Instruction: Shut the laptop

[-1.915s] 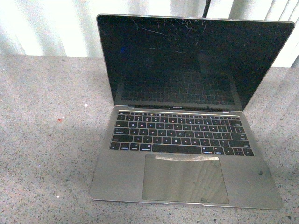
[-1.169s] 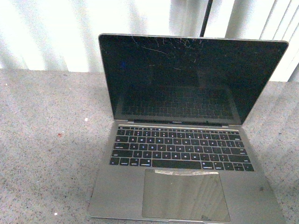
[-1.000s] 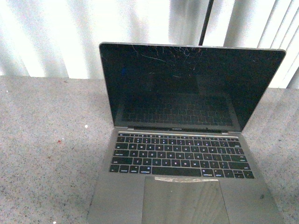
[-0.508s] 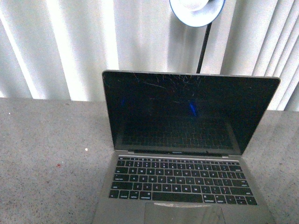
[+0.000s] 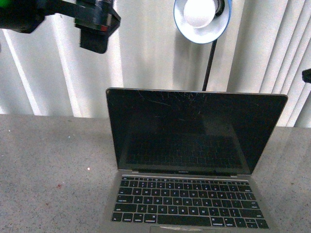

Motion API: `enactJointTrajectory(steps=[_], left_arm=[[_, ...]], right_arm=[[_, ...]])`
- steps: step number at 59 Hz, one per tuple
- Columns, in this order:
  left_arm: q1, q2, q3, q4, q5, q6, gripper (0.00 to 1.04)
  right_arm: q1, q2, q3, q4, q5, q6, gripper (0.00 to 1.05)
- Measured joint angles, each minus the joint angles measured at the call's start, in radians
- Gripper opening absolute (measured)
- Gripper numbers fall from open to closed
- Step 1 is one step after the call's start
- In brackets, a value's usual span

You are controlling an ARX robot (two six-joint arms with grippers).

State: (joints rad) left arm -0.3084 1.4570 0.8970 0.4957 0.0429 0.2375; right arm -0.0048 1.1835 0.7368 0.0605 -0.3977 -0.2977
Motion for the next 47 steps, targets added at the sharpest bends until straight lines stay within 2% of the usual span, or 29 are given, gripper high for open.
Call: enactJointTrajectory(steps=[13, 16, 29, 44, 47], left_arm=[[-0.019, 0.173, 0.173, -0.069, -0.062, 0.068, 0.98], [-0.019, 0.205, 0.207, -0.095, -0.072, 0.069, 0.97], [-0.019, 0.278, 0.295, -0.178, -0.047, 0.117, 0.56], [-0.047, 0.297, 0.377, -0.281, -0.017, 0.187, 0.1], [-0.049, 0.304, 0.38, -0.298, -0.016, 0.199, 0.04]], right_arm=[[-0.016, 0.114, 0.081, -0.011, -0.01, -0.146, 0.97], [-0.016, 0.126, 0.085, -0.01, -0.029, -0.182, 0.91], [-0.032, 0.204, 0.155, -0.033, -0.084, -0.33, 0.5], [-0.039, 0.298, 0.288, -0.216, -0.119, -0.527, 0.04], [-0.037, 0.314, 0.31, -0.237, -0.111, -0.569, 0.03]])
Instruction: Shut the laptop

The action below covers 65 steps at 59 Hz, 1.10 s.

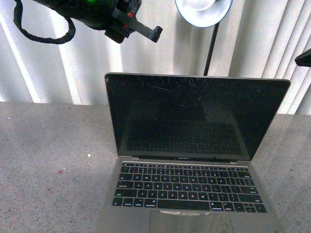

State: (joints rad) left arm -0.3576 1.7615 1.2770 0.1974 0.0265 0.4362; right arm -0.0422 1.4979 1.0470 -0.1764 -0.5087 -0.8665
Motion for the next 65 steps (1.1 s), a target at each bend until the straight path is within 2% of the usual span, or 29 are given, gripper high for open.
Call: enactJointTrajectory(steps=[29, 46, 65], left_arm=[[0.032, 0.127, 0.145, -0.207, -0.08, 0.023, 0.04], [0.045, 0.116, 0.143, -0.244, 0.019, 0.031, 0.04], [0.048, 0.098, 0.137, -0.307, 0.055, 0.112, 0.04]], right_arm=[[0.066, 0.121, 0.164, -0.109, 0.021, -0.163, 0.03], [0.088, 0.161, 0.167, -0.101, 0.036, -0.222, 0.03], [0.131, 0.207, 0.231, -0.129, 0.037, -0.218, 0.03]])
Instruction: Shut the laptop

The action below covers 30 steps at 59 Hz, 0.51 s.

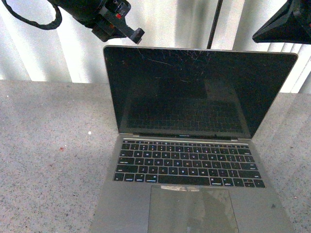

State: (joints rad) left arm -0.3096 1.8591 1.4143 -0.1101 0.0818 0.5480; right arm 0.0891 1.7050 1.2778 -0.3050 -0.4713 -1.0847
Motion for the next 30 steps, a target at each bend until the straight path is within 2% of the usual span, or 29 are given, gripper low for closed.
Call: enactJointTrajectory(steps=[20, 30], left_arm=[[0.004, 0.009, 0.034, -0.057, -0.002, 0.045, 0.04], [0.006, 0.016, 0.04, -0.093, 0.028, 0.054, 0.04]], right_arm=[[0.019, 0.058, 0.074, -0.04, 0.019, -0.012, 0.03], [0.027, 0.08, 0.085, -0.037, 0.027, -0.013, 0.03]])
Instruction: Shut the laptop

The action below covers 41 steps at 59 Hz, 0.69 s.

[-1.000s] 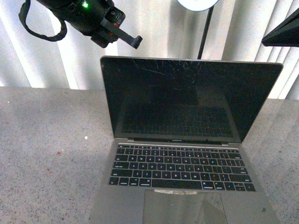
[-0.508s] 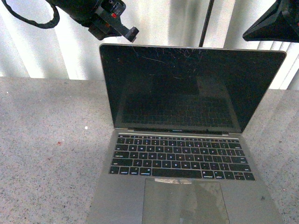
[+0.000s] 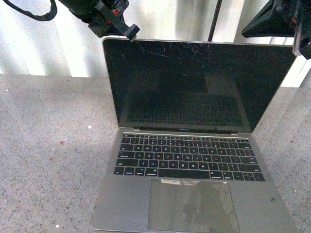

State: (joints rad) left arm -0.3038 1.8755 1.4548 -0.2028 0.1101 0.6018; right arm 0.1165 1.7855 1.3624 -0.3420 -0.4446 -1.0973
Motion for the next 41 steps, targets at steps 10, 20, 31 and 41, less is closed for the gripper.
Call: enactJointTrajectory(steps=[10, 20, 31, 41], left_arm=[[-0.002, 0.003, 0.006, -0.011, 0.023, 0.004, 0.04], [-0.011, 0.003, 0.006, -0.023, 0.037, 0.004, 0.04], [-0.026, 0.003, 0.006, -0.037, 0.051, 0.003, 0.04], [-0.039, 0.003, 0.006, -0.055, 0.058, 0.013, 0.04]], right_arm=[[0.013, 0.012, 0.0, -0.001, 0.001, -0.004, 0.03], [0.012, 0.013, 0.0, 0.0, 0.002, -0.01, 0.03], [0.008, 0.016, 0.0, 0.0, 0.001, -0.018, 0.03], [0.006, 0.016, 0.0, -0.008, -0.002, -0.024, 0.03]])
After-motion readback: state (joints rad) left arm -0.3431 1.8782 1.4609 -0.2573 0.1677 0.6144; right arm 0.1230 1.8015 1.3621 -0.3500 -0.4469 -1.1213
